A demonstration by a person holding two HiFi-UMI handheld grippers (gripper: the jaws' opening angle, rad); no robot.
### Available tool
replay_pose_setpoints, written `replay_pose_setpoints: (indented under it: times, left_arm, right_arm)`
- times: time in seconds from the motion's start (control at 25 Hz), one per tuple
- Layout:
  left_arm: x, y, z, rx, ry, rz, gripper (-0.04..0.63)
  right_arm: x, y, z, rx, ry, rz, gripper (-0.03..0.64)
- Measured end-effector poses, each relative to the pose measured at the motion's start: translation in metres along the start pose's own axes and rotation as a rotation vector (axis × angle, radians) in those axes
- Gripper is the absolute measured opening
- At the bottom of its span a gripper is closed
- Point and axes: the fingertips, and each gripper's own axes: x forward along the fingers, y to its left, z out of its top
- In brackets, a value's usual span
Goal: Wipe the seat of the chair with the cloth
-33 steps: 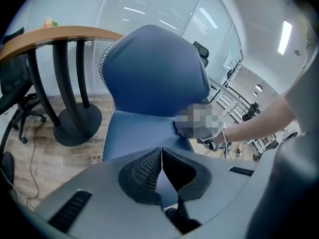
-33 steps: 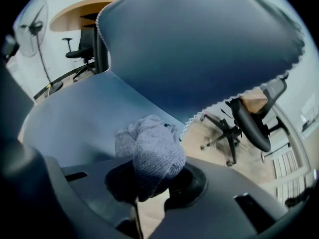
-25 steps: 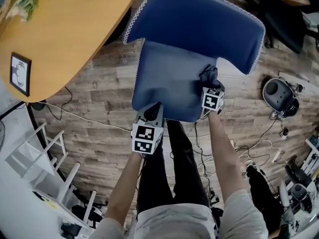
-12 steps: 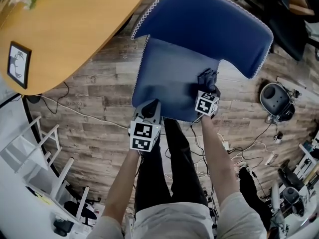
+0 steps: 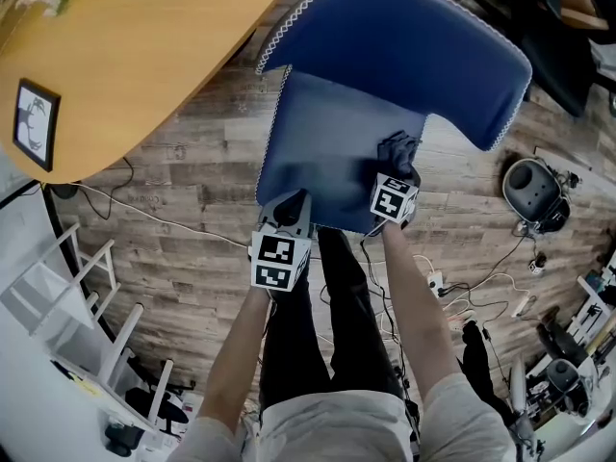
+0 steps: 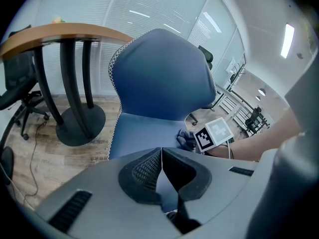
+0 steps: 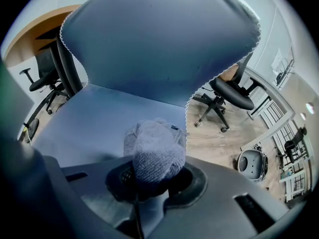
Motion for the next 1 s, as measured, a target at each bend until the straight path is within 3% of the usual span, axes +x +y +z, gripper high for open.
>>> replay_pose_setpoints:
  times: [1.0]
  left_arm:
    - [-0.015,0.036,-0.005,-0.026,0.010,-0.012,0.029]
  right_arm:
    - [-0.012,0.072,0.004,-0.011,0.001,0.074,0.077]
